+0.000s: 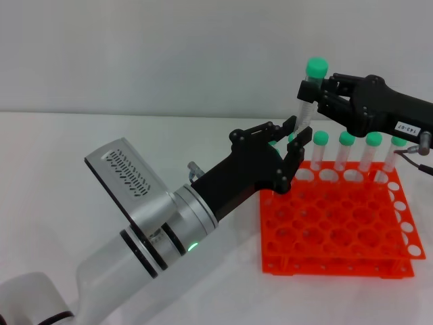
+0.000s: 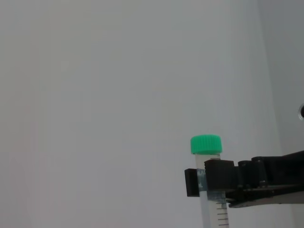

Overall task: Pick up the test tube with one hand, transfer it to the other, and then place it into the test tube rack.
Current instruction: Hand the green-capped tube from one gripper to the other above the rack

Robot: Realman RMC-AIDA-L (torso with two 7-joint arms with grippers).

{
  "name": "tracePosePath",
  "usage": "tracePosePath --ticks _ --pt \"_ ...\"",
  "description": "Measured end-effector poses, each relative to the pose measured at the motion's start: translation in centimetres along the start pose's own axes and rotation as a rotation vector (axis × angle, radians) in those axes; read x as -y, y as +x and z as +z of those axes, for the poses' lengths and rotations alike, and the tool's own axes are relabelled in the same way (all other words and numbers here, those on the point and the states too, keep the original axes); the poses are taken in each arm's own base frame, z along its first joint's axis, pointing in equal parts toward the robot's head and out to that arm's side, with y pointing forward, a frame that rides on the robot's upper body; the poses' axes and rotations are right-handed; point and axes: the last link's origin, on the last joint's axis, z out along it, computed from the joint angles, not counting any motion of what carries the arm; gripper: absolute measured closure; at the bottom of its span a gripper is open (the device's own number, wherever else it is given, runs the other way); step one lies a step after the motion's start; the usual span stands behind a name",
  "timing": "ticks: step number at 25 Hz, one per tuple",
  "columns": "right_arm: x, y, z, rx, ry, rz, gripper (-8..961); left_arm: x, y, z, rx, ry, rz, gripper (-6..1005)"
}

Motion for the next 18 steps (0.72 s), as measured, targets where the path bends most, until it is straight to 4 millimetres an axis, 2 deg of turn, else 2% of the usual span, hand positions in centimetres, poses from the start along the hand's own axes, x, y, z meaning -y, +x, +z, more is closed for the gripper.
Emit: tracePosePath --ticks 9,14,18 --pt "0.2 0.0 0.2 0.003 0.016 -0.001 738 0.5 -0.2 -0.3 0.01 0.023 0.011 802" --pt "0.2 0.1 0.3 0.017 0.031 -0.002 739 0.6 -0.3 -0.6 0.013 0.038 0.012 643" --pt "0.4 0.1 0.2 0.045 0.06 -0.011 742 1.2 -0.6 -1.5 0.016 0.09 0.042 466"
